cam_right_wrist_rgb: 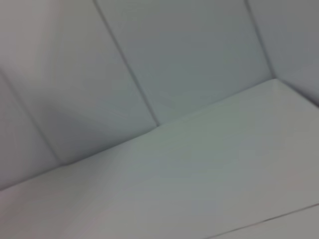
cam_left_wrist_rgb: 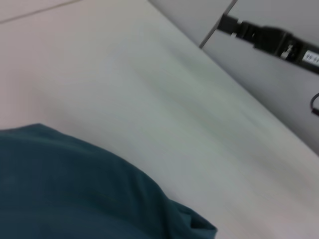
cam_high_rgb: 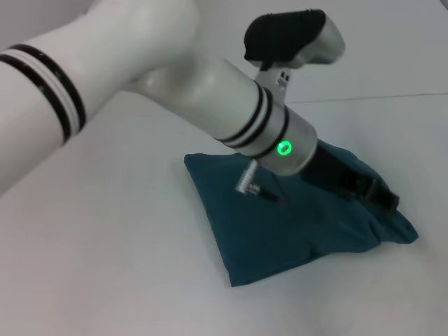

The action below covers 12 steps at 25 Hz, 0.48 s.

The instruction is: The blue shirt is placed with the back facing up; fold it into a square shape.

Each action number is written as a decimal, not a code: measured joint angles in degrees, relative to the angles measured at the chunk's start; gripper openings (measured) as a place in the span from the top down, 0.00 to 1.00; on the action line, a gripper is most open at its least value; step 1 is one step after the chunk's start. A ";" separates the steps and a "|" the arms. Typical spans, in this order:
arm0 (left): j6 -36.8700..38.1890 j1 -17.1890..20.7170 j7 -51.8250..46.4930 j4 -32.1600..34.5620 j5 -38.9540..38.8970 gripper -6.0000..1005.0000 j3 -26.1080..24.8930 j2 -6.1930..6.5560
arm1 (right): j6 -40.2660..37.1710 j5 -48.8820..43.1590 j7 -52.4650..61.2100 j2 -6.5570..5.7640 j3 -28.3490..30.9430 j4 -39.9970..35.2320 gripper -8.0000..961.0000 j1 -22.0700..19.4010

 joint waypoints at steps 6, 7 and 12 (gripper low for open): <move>8.70 7.69 8.98 4.89 0.42 0.22 -15.42 1.52 | -6.94 -4.58 1.04 -0.37 0.02 -2.60 0.99 0.85; 9.99 9.33 10.39 5.64 0.40 0.19 -17.81 1.90 | -8.45 -5.90 1.86 -0.32 0.03 -3.94 0.99 0.90; 16.03 18.60 20.80 9.50 -0.08 0.07 -29.53 2.41 | -19.01 -15.04 9.39 0.67 -0.06 -15.57 0.99 1.18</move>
